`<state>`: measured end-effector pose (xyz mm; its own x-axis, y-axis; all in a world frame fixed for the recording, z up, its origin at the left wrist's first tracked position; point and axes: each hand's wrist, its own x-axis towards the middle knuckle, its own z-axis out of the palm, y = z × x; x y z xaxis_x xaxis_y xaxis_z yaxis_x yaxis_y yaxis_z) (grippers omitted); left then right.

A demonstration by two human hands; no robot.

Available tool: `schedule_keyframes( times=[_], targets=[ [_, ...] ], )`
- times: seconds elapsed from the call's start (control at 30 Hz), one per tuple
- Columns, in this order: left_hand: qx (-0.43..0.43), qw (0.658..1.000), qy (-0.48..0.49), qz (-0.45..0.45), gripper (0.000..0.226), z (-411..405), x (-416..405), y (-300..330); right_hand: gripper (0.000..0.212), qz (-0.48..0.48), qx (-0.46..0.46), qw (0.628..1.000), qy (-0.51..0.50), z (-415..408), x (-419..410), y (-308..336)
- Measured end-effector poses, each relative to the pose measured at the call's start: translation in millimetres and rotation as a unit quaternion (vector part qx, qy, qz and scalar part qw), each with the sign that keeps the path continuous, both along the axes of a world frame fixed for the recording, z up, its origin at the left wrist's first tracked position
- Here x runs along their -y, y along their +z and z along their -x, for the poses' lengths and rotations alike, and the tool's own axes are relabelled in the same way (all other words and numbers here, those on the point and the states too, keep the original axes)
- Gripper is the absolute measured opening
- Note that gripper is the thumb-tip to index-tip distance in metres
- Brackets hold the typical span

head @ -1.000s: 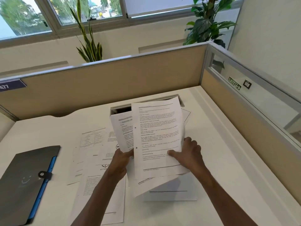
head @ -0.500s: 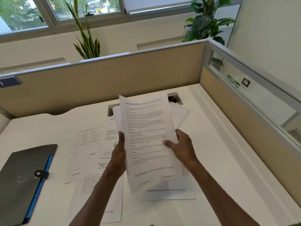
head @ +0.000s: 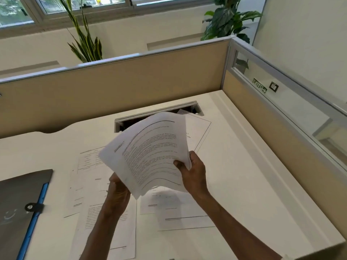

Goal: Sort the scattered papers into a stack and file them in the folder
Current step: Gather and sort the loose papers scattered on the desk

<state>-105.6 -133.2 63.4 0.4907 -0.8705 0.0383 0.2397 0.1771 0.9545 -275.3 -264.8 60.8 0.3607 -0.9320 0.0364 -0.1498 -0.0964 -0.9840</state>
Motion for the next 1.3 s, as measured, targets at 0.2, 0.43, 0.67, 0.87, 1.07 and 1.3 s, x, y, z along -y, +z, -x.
schedule_keyframes(
  times=[0.2, 0.43, 0.67, 0.87, 1.07, 1.3],
  targets=[
    [0.045, 0.999, -0.026, -0.01, 0.103, -17, 0, 4, 0.018, 0.005, 0.002, 1.0, 0.029, -6, 9, 20],
    [0.046, 0.992, 0.107, -0.039, 0.065, -35, 5, 6, 0.024, -0.018, 0.064, 0.995, 0.079, -12, 17, 29],
    [0.081, 0.983, 0.092, -0.14, 0.064, -25, -4, -38, 0.026, -0.099, -0.005, 0.989, 0.109, -8, 14, -28],
    [0.094, 0.974, 0.118, -0.167, 0.027, -27, 0, -41, 0.03, -0.035, -0.099, 0.985, 0.135, -8, 29, -49],
    [0.092, 0.967, 0.195, -0.134, 0.024, -50, -8, -30, 0.059, -0.034, -0.361, 0.931, -0.029, -3, 78, -72],
    [0.077, 0.962, 0.229, -0.125, 0.026, -73, -26, -26, 0.099, -0.104, -0.49, 0.853, -0.145, -42, 114, -87]
  ],
)
